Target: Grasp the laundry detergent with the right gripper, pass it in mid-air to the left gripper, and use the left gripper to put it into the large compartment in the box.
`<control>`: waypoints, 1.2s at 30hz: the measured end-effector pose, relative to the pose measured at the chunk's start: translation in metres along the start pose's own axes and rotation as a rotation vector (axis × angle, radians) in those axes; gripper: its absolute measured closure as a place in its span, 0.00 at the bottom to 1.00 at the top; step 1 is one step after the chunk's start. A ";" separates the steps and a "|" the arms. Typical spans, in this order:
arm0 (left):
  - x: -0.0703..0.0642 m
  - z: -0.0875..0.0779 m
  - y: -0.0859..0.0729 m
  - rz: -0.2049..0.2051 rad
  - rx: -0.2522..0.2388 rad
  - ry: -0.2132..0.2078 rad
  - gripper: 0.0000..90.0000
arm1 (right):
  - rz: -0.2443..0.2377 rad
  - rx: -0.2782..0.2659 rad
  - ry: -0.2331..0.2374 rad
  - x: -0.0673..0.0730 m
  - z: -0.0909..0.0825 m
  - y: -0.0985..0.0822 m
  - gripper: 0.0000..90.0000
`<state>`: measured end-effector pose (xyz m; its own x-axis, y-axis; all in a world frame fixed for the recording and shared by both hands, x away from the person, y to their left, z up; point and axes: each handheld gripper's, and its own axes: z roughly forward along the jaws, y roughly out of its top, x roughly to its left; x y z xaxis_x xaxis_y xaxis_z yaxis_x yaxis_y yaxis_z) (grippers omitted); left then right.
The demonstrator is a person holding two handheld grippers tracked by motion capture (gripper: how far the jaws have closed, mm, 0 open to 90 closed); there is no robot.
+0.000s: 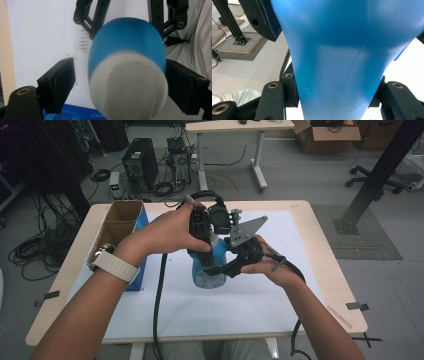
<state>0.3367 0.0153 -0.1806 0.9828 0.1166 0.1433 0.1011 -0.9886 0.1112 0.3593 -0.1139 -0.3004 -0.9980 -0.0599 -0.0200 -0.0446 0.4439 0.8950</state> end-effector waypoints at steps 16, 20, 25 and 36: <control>-0.001 0.003 0.000 0.009 0.007 -0.009 0.28 | -0.005 0.000 0.001 0.001 0.001 0.002 0.49; -0.001 0.005 -0.001 0.009 0.005 -0.016 0.31 | -0.007 0.003 0.001 0.001 0.001 0.002 0.49; 0.000 0.006 -0.003 0.008 -0.007 -0.027 0.37 | -0.006 0.004 0.002 0.000 0.002 0.001 0.49; 0.000 0.006 -0.004 0.020 -0.011 -0.043 0.41 | -0.005 0.009 0.004 0.000 0.002 0.000 0.49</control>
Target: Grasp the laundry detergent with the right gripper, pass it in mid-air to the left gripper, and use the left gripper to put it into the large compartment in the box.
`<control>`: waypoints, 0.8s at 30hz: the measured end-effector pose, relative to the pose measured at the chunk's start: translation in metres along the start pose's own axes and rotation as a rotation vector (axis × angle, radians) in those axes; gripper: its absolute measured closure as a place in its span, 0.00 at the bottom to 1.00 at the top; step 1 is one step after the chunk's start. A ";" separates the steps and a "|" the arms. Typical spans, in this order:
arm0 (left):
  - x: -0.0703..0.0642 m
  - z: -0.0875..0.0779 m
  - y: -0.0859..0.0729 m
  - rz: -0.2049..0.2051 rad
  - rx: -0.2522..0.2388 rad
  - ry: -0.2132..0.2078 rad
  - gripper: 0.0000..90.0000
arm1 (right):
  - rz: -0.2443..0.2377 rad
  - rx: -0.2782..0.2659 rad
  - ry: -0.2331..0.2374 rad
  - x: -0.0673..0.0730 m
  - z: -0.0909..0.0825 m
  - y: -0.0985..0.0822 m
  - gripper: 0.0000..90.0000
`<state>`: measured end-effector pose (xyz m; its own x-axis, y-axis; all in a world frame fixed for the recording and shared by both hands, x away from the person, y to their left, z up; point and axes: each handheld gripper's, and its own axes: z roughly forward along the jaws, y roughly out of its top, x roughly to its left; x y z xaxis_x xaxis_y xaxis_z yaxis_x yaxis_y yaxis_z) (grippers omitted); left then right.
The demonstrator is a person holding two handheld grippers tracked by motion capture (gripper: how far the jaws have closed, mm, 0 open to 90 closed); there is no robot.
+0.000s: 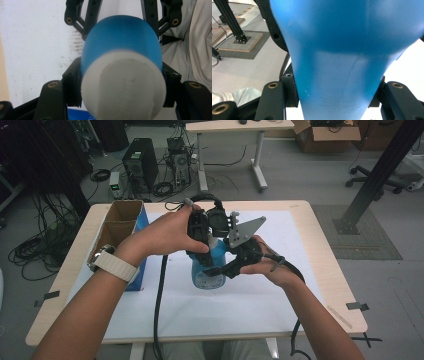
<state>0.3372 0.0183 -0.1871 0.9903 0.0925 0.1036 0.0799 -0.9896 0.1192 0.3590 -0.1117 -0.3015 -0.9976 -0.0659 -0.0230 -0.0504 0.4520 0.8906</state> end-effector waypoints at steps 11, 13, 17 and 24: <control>-0.001 -0.001 -0.001 0.001 -0.005 0.002 0.42 | -0.007 -0.006 0.002 0.000 0.000 0.000 0.49; -0.001 -0.002 -0.001 -0.001 -0.004 -0.001 0.42 | -0.010 -0.008 0.003 0.000 0.000 0.000 0.49; -0.001 -0.004 -0.001 -0.004 -0.008 -0.004 0.42 | -0.012 -0.017 0.001 0.002 -0.001 0.001 0.49; -0.001 -0.004 0.000 -0.011 0.023 -0.009 0.42 | 0.024 -0.005 -0.015 0.002 -0.003 -0.002 0.29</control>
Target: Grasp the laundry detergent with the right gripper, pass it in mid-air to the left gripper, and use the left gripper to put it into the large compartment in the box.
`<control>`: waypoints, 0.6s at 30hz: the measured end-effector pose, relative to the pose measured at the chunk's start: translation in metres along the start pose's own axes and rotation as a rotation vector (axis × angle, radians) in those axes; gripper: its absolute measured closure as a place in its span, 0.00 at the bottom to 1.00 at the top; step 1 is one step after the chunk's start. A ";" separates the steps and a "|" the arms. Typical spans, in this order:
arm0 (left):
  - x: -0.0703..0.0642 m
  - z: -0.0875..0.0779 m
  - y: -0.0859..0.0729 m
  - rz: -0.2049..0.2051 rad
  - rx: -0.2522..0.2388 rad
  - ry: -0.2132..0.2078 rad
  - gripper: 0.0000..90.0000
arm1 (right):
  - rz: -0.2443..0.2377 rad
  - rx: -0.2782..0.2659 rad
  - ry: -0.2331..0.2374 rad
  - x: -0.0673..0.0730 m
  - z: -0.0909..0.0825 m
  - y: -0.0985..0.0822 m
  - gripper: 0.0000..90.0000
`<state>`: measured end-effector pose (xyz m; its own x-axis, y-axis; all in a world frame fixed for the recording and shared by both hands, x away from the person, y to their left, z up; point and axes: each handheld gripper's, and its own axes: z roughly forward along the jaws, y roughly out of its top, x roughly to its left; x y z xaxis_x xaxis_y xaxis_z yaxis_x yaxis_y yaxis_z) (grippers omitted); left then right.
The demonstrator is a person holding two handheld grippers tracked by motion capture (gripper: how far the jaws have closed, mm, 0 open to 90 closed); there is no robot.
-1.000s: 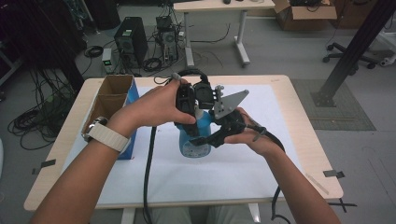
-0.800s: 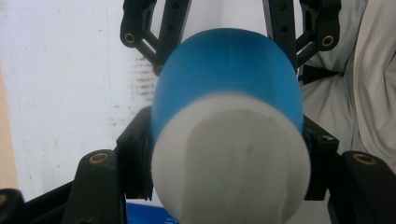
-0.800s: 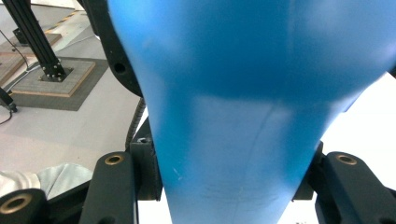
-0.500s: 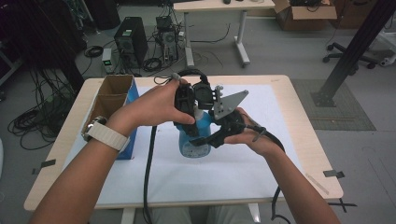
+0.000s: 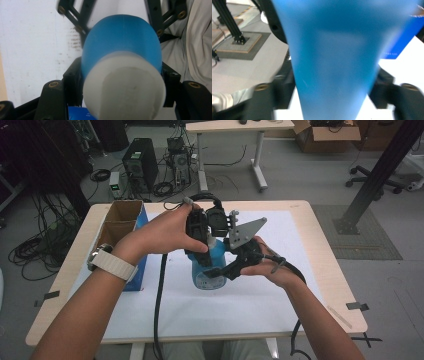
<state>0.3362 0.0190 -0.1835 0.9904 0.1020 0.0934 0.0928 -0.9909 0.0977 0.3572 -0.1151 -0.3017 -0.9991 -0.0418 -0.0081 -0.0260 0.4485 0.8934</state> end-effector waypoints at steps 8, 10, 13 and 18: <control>0.003 -0.002 -0.003 -0.018 0.012 0.008 0.42 | 0.030 0.018 -0.075 -0.002 -0.024 -0.013 0.14; 0.004 -0.002 -0.005 -0.022 0.010 0.013 0.42 | 0.043 0.022 -0.095 -0.003 -0.030 -0.016 0.11; 0.005 -0.003 -0.006 -0.031 0.011 0.017 0.42 | 0.054 0.018 -0.124 -0.005 -0.037 -0.020 0.06; 0.006 -0.008 -0.009 -0.062 0.011 0.022 0.42 | 0.058 0.074 -0.159 -0.005 -0.048 -0.021 0.05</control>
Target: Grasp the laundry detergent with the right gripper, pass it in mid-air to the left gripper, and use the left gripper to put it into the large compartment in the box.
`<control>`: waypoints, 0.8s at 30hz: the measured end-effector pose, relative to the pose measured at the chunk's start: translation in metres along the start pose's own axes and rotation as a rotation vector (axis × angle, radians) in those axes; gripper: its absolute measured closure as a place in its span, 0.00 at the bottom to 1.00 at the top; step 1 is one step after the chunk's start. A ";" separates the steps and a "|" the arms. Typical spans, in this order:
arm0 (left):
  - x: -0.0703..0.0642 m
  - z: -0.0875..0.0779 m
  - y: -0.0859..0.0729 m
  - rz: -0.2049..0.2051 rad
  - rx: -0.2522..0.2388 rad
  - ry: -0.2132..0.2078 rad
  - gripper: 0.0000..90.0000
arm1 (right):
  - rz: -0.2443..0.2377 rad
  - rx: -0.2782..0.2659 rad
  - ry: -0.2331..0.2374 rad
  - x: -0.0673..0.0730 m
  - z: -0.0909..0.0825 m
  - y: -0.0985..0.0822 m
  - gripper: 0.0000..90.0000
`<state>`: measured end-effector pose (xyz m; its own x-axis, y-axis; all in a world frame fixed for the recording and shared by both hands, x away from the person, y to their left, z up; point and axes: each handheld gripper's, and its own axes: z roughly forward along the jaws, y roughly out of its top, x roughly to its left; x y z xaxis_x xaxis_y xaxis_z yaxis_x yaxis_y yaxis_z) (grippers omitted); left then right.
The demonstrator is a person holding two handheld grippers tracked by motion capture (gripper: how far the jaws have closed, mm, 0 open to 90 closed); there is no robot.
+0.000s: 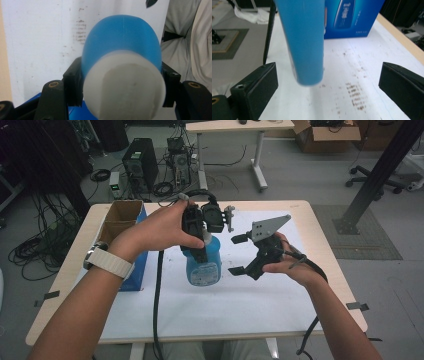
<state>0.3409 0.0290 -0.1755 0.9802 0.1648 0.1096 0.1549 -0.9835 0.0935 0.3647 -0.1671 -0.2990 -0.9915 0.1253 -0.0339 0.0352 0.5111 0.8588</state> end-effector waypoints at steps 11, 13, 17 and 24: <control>0.007 -0.018 -0.008 -0.088 0.016 0.017 0.42 | -0.003 0.149 -0.092 -0.005 -0.021 -0.010 0.06; 0.009 -0.023 -0.010 -0.114 0.015 0.016 0.42 | -0.004 0.179 -0.104 -0.005 -0.027 -0.012 0.06; 0.015 -0.034 -0.015 -0.186 0.022 0.033 0.42 | 0.007 0.231 -0.131 -0.007 -0.041 -0.018 0.06; 0.022 -0.046 -0.021 -0.275 0.053 0.043 0.42 | 0.027 0.307 -0.170 -0.011 -0.052 -0.028 0.06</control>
<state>0.3534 0.0570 -0.1294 0.8946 0.4278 0.1290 0.4216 -0.9038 0.0734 0.3676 -0.2272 -0.2957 -0.9556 0.2689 -0.1201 0.1228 0.7343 0.6676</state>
